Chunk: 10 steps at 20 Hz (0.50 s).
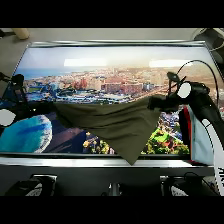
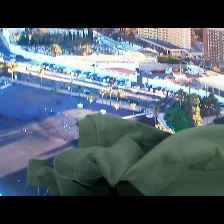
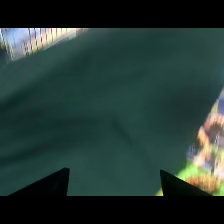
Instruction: Fold the shirts.
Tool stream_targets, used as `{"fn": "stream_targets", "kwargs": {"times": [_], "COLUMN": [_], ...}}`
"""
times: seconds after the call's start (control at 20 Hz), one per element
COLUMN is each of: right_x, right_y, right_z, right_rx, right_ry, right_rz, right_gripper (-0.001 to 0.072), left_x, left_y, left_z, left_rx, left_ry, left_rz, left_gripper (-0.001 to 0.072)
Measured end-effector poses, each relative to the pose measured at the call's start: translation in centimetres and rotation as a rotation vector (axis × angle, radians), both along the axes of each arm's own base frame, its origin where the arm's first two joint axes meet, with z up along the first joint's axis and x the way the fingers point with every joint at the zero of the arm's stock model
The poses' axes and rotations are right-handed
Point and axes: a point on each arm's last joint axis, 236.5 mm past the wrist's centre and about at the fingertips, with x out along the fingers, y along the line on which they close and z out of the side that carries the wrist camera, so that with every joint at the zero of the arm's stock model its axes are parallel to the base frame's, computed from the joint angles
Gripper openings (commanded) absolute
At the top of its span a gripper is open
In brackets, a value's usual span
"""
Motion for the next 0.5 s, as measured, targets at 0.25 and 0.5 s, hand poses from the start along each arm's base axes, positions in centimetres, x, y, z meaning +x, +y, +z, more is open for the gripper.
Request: {"fn": "stream_targets", "kwargs": {"times": [0.25, 0.5], "right_x": [-13.6, -16.3], "right_y": [2.7, 6.9], "right_z": [-7.0, -10.3], "right_rx": [0.139, 0.359], "right_ry": [0.432, 0.466], "right_rz": [0.082, -0.088], "right_gripper": [0.0644, 0.0569], "left_x": [-0.1, -0.8], "left_y": [0.0, -0.1], "left_z": [0.0, -0.5], "left_rx": [0.016, 0.026], "left_ry": [0.003, 0.036], "left_rz": [-0.017, -0.039], "left_gripper": [0.0024, 0.0025]}}
